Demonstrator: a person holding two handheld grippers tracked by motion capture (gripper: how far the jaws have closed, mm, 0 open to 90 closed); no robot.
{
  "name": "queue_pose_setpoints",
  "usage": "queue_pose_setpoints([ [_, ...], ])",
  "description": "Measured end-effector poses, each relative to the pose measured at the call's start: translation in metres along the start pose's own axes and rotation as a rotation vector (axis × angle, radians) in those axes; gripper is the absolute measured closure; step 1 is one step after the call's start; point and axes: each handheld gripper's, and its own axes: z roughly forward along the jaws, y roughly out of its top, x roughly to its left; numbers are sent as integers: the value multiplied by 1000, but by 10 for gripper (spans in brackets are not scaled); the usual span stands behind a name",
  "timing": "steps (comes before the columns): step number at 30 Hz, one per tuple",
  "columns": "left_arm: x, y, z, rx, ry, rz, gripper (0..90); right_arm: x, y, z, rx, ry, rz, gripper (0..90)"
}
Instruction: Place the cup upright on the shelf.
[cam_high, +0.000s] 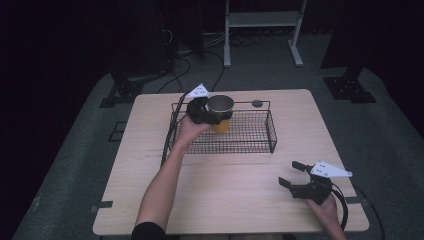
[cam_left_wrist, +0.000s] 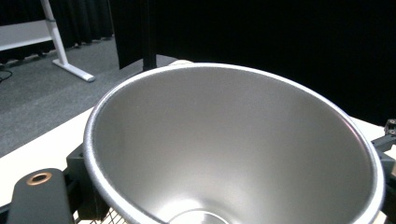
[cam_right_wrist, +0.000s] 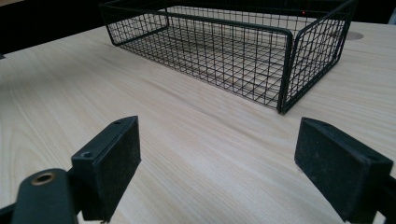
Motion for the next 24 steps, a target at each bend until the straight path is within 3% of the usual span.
queue_pose_setpoints([
  [12,11,-9,11,38,-13,21,121,0,0,0,0,3,-1,134],
  [24,22,-16,20,73,-57,51,122,0,0,0,-1,6,-3,134],
])
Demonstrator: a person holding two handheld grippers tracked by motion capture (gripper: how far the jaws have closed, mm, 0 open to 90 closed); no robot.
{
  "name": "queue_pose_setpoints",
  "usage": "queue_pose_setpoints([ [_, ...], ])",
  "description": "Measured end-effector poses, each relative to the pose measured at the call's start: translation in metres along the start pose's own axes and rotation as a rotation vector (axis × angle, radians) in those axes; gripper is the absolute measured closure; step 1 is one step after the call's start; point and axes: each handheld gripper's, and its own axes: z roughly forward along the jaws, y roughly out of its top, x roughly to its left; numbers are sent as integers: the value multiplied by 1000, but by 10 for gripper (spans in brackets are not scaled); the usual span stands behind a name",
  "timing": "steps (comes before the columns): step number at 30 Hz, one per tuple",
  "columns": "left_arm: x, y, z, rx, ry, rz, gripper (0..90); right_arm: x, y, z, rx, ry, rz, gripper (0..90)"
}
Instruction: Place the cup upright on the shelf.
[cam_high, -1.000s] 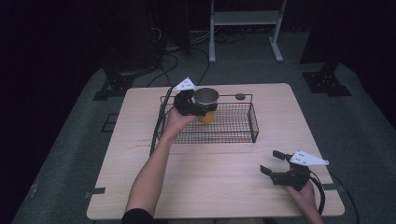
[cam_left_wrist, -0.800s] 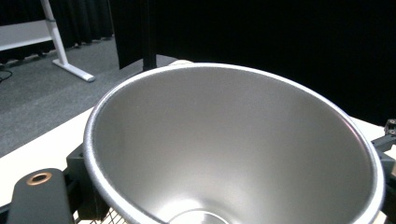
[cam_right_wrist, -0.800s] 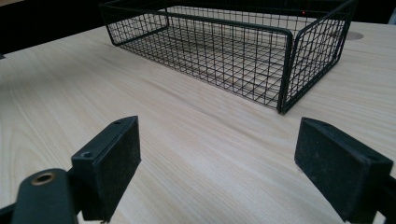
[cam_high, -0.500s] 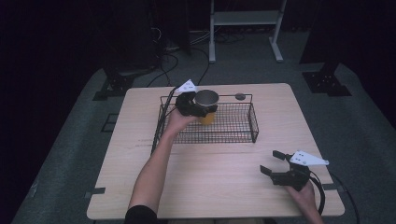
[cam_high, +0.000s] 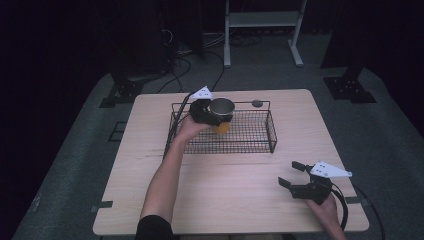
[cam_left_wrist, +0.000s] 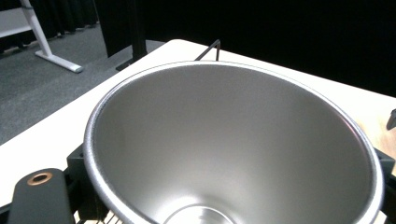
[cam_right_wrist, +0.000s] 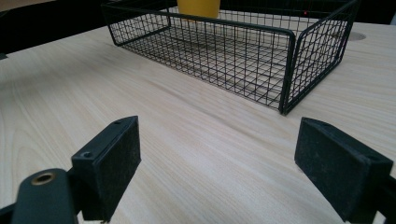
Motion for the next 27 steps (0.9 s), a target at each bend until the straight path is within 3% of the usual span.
queue_pose_setpoints([
  [4,3,-2,3,22,-25,-1,121,0,0,0,0,1,0,134],
  [13,4,-2,15,87,-66,41,121,0,0,0,0,2,0,134],
  [19,5,-7,19,138,-58,53,121,0,0,0,-1,3,-2,134],
  [25,4,-11,23,205,-24,95,117,0,0,0,-1,3,-2,134],
  [27,4,-13,24,217,-32,92,111,0,0,0,-1,2,-2,134],
])
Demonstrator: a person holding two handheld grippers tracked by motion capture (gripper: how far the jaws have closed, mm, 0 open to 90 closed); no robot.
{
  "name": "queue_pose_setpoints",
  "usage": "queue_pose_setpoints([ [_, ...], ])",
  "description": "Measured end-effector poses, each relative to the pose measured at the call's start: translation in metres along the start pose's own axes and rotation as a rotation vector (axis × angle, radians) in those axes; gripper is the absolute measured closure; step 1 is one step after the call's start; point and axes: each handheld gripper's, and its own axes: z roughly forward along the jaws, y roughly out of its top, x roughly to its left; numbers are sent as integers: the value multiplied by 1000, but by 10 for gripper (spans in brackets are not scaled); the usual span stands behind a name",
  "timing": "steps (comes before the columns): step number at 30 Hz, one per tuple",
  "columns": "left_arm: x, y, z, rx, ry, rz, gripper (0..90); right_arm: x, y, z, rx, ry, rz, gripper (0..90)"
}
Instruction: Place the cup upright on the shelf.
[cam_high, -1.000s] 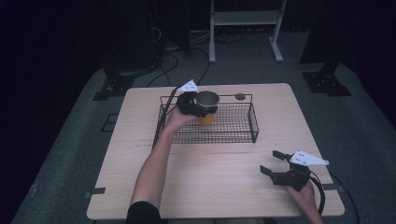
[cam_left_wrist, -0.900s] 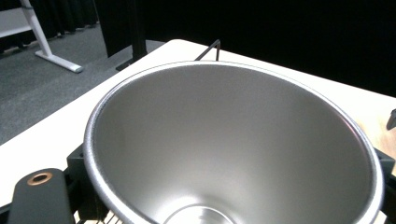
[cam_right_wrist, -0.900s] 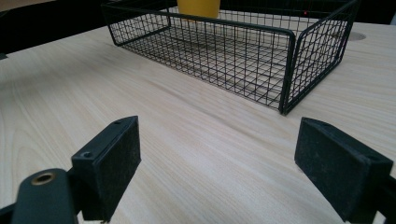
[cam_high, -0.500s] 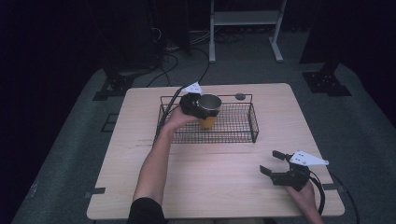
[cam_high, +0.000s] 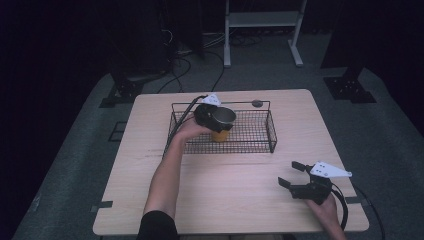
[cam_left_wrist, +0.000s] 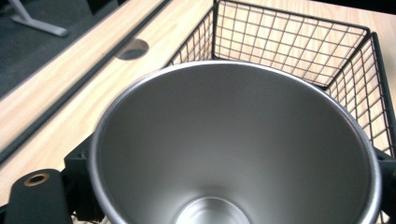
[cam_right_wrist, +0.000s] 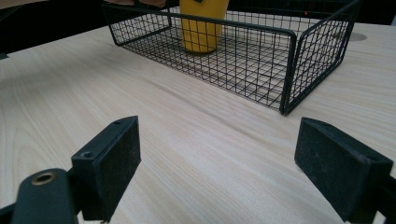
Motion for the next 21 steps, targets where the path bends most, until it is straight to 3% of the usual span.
queue_pose_setpoints([
  [5,-2,1,0,13,3,28,111,0,0,0,0,0,0,134],
  [21,-3,2,-5,24,25,43,42,0,0,0,1,-1,0,134],
])
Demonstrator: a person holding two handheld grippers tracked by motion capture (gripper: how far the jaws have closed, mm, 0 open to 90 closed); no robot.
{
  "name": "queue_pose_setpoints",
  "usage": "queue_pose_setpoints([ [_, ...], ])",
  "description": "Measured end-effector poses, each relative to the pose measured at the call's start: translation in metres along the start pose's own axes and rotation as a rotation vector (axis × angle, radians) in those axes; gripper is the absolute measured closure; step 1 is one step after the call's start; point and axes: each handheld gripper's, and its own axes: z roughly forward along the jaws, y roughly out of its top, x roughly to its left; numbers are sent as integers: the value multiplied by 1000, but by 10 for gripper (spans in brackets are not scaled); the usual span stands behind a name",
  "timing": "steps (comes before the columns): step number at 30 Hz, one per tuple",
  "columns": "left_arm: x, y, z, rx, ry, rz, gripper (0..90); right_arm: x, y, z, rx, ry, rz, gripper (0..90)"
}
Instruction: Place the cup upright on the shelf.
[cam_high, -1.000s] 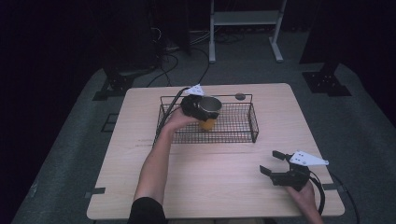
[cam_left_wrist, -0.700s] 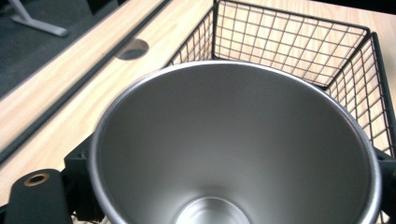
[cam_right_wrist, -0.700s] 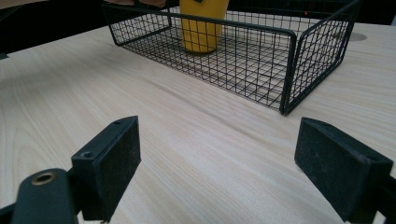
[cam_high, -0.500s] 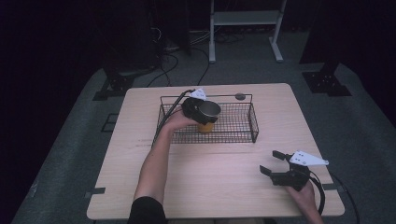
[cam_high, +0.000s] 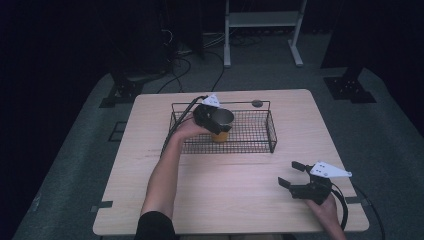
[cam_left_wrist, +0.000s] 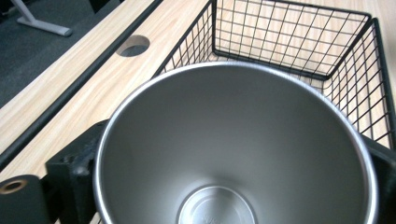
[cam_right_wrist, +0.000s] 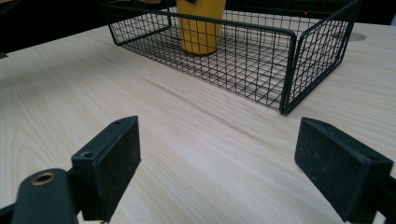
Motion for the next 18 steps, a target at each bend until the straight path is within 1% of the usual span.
queue_pose_setpoints([
  [6,-1,3,-3,-24,12,6,21,0,0,0,-1,1,0,134],
  [9,-1,3,-4,-23,30,6,17,0,0,0,-1,1,-1,134],
  [12,0,4,-6,-26,37,6,15,0,0,0,-1,1,-1,134],
  [18,0,5,-10,-43,37,2,14,0,0,0,0,0,1,134],
])
